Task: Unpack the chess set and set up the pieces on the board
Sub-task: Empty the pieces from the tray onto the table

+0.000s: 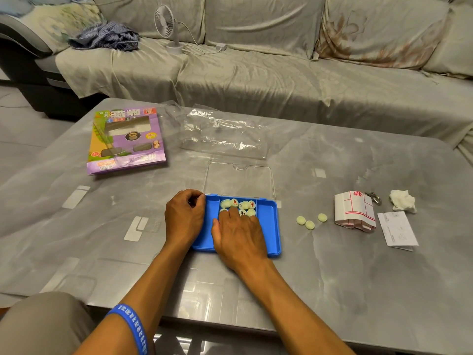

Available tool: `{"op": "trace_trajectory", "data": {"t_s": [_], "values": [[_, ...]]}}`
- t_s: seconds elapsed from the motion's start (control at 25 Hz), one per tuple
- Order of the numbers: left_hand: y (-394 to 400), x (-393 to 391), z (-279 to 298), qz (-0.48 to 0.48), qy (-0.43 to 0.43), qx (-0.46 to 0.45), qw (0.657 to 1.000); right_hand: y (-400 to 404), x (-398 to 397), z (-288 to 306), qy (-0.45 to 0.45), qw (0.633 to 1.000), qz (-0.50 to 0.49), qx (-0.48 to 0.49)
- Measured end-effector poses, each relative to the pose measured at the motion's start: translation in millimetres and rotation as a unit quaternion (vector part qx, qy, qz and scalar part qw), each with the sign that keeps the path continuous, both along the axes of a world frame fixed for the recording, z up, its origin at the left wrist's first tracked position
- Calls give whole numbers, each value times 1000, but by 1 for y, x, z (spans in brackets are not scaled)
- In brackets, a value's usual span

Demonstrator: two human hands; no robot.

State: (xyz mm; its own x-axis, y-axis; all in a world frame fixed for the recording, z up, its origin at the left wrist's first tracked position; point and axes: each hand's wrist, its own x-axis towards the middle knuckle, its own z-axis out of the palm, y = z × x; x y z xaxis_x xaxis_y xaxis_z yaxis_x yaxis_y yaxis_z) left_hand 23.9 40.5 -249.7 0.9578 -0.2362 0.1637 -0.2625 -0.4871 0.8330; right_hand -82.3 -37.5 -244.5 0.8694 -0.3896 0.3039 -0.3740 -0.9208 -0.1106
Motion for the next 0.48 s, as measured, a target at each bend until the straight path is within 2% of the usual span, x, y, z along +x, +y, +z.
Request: {"op": "trace_trajectory", "data": {"t_s": [0.28, 0.48], "values": [[0, -3, 3, 1, 3, 3, 1000, 0, -3, -2, -55, 998, -5, 26], [0, -3, 5, -2, 14, -2, 1000, -16, -3, 14, -176, 984, -3, -13]]}}
